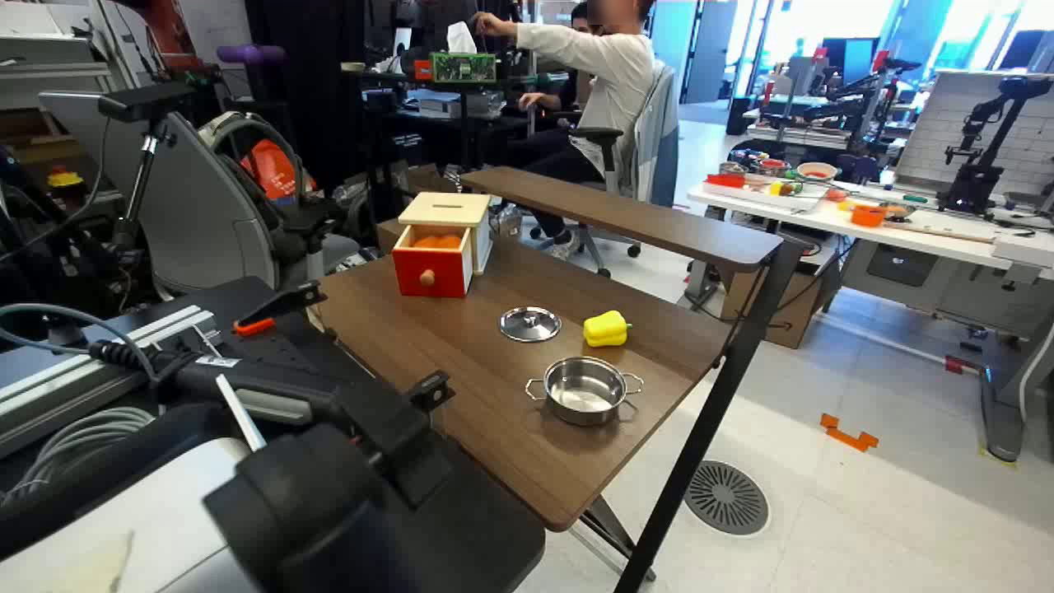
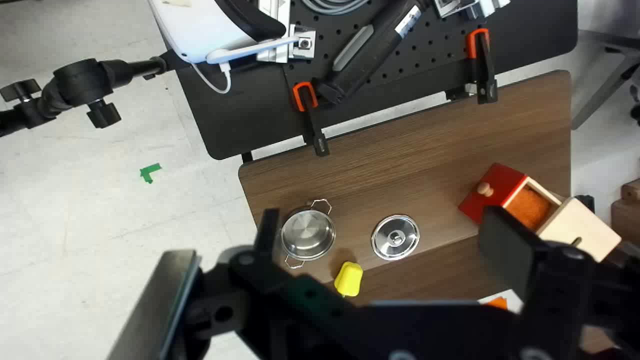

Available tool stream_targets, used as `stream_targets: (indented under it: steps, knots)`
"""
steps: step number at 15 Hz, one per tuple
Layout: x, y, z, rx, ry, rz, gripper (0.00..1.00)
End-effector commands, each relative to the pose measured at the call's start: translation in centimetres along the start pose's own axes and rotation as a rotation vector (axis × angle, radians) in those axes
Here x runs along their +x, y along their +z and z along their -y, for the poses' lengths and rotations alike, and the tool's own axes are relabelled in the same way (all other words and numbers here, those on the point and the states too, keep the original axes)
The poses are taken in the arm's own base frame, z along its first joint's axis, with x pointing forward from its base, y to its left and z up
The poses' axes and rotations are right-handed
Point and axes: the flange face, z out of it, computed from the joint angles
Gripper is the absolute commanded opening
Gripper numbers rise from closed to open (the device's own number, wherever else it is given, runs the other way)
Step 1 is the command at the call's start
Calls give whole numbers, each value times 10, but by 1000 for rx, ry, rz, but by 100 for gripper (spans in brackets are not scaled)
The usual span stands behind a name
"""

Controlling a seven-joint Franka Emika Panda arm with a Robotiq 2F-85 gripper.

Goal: Move the yellow pepper to the front left

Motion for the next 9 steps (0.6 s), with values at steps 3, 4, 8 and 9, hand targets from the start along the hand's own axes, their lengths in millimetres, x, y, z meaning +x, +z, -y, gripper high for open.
stream_targets:
  steps: [3,4,8,9]
  knots:
    - [0,-1,0,0,0,0,100]
    - [0,-1,0,0,0,0,100]
    - [0,-1,0,0,0,0,100]
    - [6,7,3,3,18,9,100]
